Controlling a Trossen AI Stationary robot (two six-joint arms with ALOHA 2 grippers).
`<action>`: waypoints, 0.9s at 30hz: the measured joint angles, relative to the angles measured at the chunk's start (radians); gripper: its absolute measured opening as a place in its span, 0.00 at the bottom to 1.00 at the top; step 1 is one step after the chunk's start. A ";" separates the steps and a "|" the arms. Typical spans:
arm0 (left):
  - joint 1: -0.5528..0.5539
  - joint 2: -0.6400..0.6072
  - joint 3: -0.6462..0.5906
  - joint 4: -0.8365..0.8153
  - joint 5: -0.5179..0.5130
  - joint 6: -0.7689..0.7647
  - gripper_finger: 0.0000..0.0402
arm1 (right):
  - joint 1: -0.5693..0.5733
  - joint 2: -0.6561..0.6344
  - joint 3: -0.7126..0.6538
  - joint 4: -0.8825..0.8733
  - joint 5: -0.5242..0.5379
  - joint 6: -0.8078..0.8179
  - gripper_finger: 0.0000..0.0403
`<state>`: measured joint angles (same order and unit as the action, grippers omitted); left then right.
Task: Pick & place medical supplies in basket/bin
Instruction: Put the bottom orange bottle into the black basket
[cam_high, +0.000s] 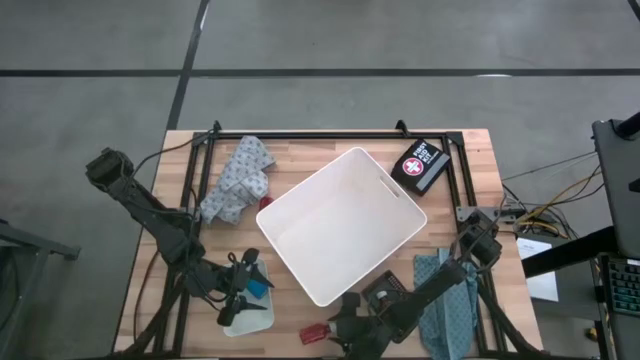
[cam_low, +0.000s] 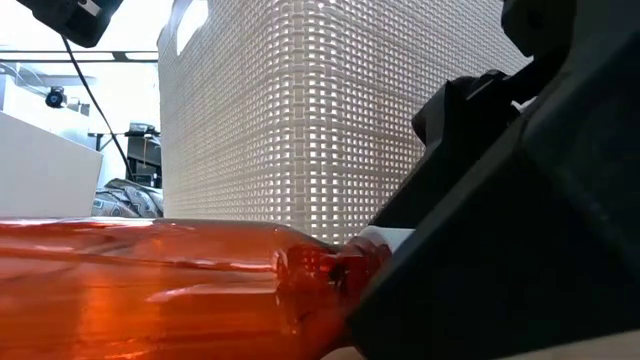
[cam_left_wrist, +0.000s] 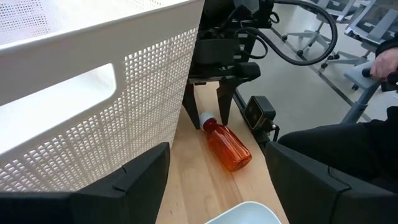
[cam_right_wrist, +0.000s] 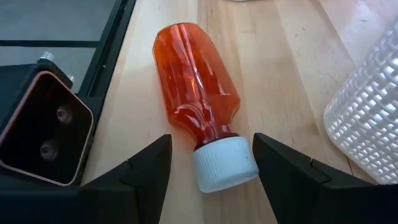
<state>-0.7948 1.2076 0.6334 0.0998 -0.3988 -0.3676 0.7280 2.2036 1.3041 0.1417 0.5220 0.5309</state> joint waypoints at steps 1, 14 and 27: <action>0.000 0.000 0.000 0.000 0.000 0.000 0.68 | 0.000 0.000 0.000 -0.008 0.000 0.009 0.53; 0.000 0.000 0.000 0.000 0.000 0.000 0.68 | -0.001 -0.001 0.000 -0.013 0.001 0.021 0.30; 0.000 0.000 0.000 0.000 0.000 0.000 0.68 | 0.005 -0.020 0.000 -0.021 0.000 0.016 0.31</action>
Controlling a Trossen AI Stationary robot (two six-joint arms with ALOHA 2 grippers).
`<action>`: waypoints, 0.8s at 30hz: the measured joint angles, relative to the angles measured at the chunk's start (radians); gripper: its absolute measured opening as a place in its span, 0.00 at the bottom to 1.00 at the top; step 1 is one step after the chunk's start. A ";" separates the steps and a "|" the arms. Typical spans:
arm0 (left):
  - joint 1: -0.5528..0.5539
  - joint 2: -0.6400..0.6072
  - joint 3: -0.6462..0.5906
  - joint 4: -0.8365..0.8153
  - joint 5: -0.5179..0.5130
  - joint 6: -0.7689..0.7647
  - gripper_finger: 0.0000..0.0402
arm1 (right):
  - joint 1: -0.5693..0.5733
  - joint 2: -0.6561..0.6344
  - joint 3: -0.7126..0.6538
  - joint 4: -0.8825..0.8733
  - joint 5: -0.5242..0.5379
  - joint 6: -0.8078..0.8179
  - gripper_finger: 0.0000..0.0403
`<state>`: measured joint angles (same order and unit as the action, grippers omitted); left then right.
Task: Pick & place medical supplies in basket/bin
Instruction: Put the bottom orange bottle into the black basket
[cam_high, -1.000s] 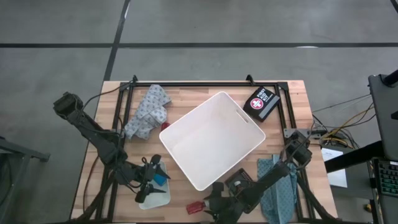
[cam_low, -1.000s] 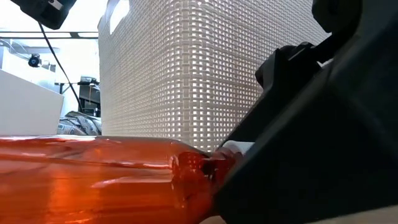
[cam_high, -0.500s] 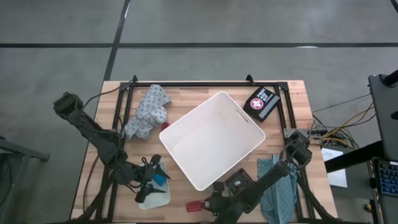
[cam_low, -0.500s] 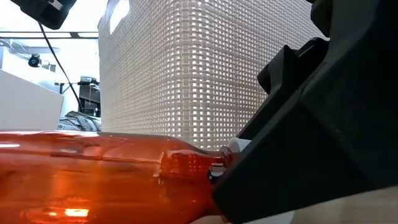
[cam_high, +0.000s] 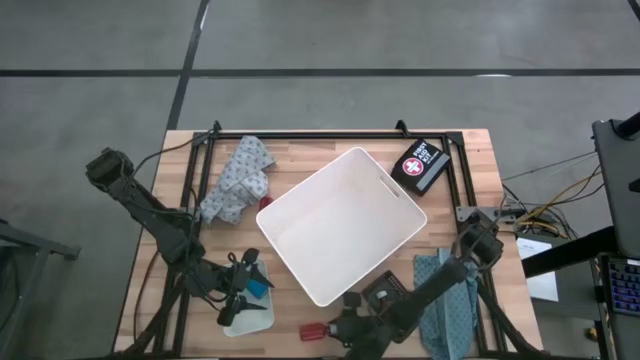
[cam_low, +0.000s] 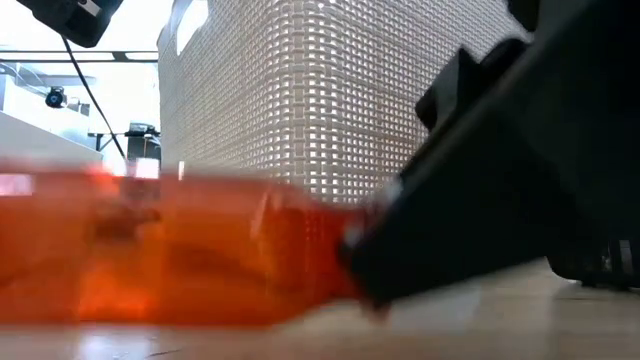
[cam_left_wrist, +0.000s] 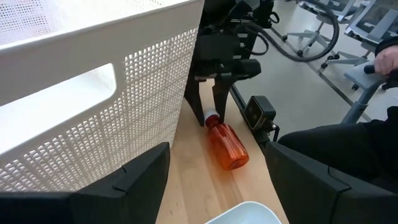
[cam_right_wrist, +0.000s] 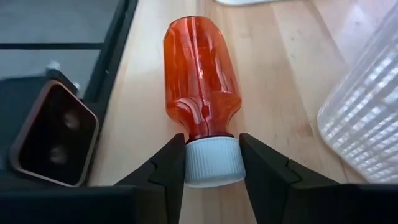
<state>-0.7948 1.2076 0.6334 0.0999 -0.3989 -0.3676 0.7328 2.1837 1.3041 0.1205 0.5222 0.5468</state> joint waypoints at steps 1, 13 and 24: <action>0.000 0.000 0.000 0.000 0.000 0.000 0.68 | 0.003 -0.009 0.000 -0.008 0.000 0.000 0.31; 0.000 0.000 0.000 0.000 0.000 0.000 0.68 | 0.074 -0.124 0.000 -0.160 -0.001 0.090 0.32; 0.000 0.000 0.000 -0.007 0.000 0.000 0.68 | 0.202 -0.296 0.000 -0.521 0.030 0.410 0.32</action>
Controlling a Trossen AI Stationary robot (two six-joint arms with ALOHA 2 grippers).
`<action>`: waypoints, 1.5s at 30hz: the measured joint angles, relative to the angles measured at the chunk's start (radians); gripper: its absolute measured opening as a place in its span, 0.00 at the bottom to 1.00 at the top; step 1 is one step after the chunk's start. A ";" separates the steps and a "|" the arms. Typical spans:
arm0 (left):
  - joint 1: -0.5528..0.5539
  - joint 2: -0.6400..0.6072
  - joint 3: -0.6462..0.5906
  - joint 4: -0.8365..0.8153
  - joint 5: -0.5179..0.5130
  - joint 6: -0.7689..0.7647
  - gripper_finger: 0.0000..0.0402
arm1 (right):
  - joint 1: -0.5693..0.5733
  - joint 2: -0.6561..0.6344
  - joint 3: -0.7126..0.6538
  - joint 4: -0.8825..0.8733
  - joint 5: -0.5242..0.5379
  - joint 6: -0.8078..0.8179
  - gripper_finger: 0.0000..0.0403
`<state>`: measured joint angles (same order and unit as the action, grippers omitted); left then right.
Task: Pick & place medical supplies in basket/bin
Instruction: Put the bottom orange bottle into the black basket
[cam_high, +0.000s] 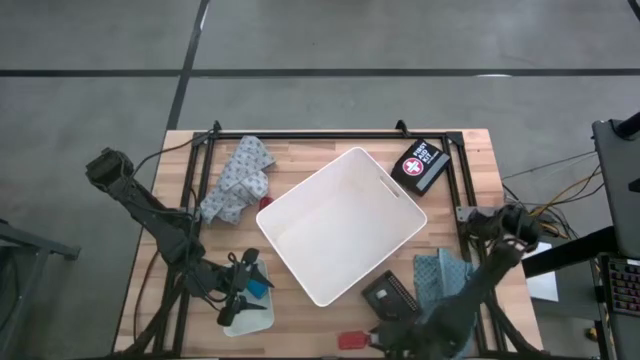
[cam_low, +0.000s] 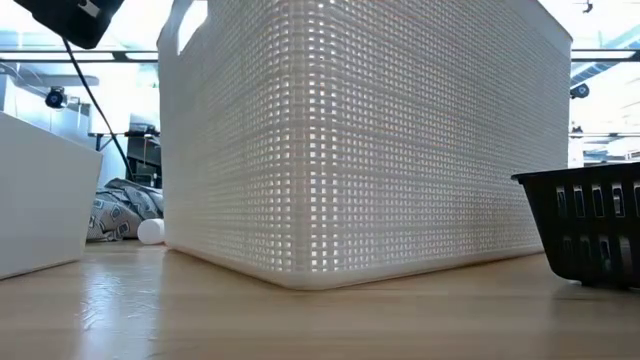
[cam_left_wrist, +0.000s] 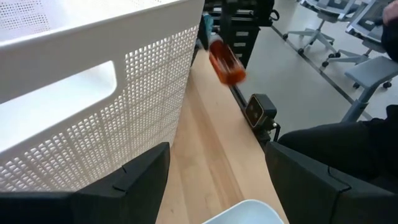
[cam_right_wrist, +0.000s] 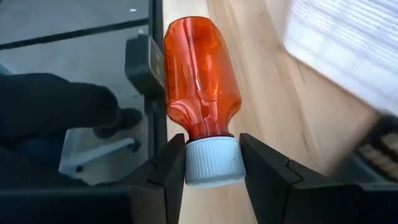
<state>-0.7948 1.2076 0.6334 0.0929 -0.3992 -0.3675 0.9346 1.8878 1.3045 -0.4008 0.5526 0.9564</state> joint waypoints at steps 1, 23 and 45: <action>0.000 0.000 0.000 -0.001 0.000 0.000 0.68 | 0.013 -0.017 0.000 -0.035 0.004 0.035 0.32; 0.000 0.000 0.000 -0.018 0.000 0.000 0.68 | 0.225 -0.069 -0.001 -0.658 0.176 0.792 0.32; 0.000 0.000 0.000 -0.028 0.000 0.000 0.68 | 0.203 0.100 -0.001 -0.637 0.235 0.896 0.45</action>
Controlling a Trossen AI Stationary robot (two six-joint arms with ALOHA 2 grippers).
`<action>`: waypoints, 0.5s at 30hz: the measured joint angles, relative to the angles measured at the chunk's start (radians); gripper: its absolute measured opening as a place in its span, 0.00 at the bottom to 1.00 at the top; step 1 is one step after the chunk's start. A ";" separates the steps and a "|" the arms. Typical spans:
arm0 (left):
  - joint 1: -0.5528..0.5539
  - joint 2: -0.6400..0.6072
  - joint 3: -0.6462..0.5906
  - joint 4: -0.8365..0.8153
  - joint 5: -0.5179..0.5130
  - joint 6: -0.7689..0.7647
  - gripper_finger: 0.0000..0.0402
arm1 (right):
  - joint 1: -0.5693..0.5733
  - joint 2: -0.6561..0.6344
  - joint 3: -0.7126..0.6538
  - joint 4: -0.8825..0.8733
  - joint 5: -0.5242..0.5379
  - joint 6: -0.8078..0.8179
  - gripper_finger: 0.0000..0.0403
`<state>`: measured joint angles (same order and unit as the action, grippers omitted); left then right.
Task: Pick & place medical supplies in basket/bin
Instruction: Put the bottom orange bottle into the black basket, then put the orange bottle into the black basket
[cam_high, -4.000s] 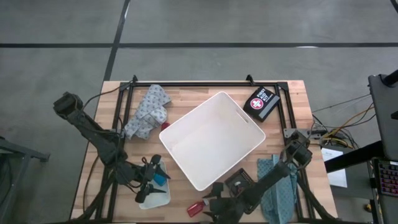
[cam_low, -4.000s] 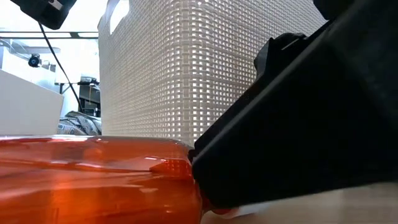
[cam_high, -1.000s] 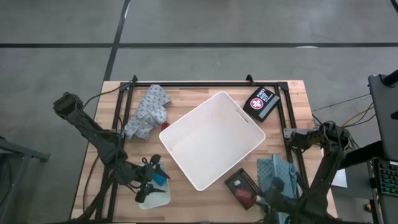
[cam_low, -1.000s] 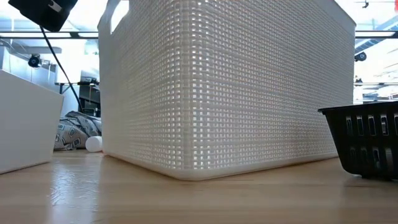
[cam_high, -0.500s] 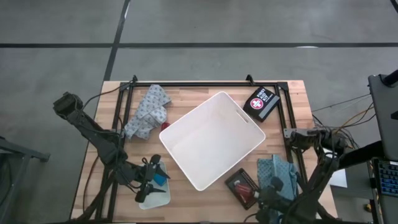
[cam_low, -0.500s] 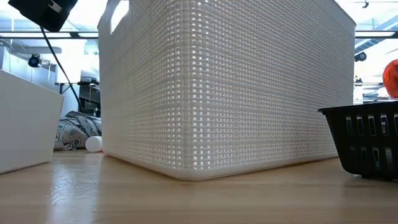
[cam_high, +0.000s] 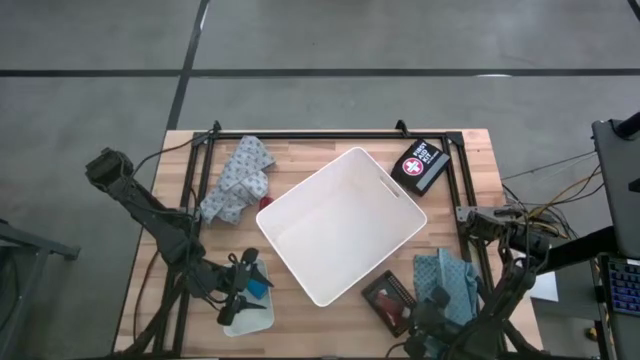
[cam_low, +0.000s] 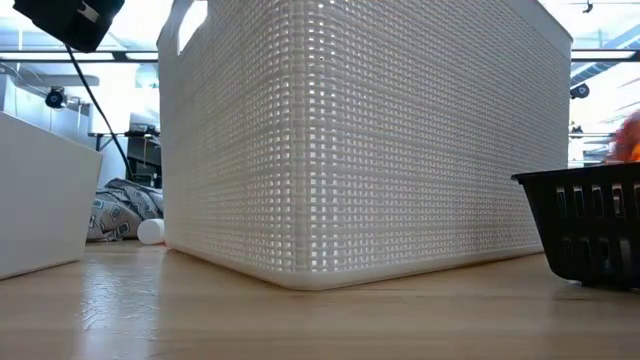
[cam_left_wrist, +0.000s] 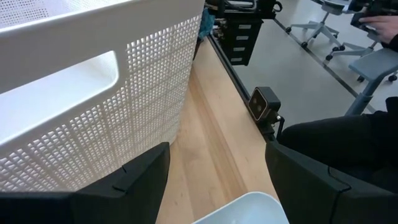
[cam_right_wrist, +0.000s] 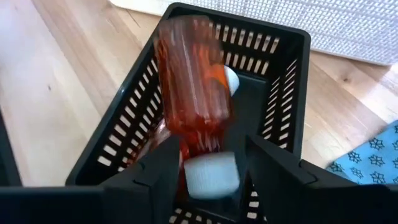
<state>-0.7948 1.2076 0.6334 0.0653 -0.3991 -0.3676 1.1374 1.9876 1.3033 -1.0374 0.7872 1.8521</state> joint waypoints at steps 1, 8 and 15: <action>0.000 0.000 0.000 -0.001 0.000 0.000 0.68 | 0.000 0.004 0.000 0.001 0.000 0.000 0.46; 0.000 0.000 0.000 -0.007 0.000 0.000 0.68 | 0.001 0.006 0.000 0.000 0.000 -0.004 0.52; 0.000 0.000 0.000 -0.011 0.000 0.000 0.68 | 0.001 -0.001 0.000 -0.001 0.001 -0.004 0.52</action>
<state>-0.7948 1.2076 0.6334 0.0540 -0.3990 -0.3673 1.1385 1.9869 1.3033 -1.0382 0.7883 1.8484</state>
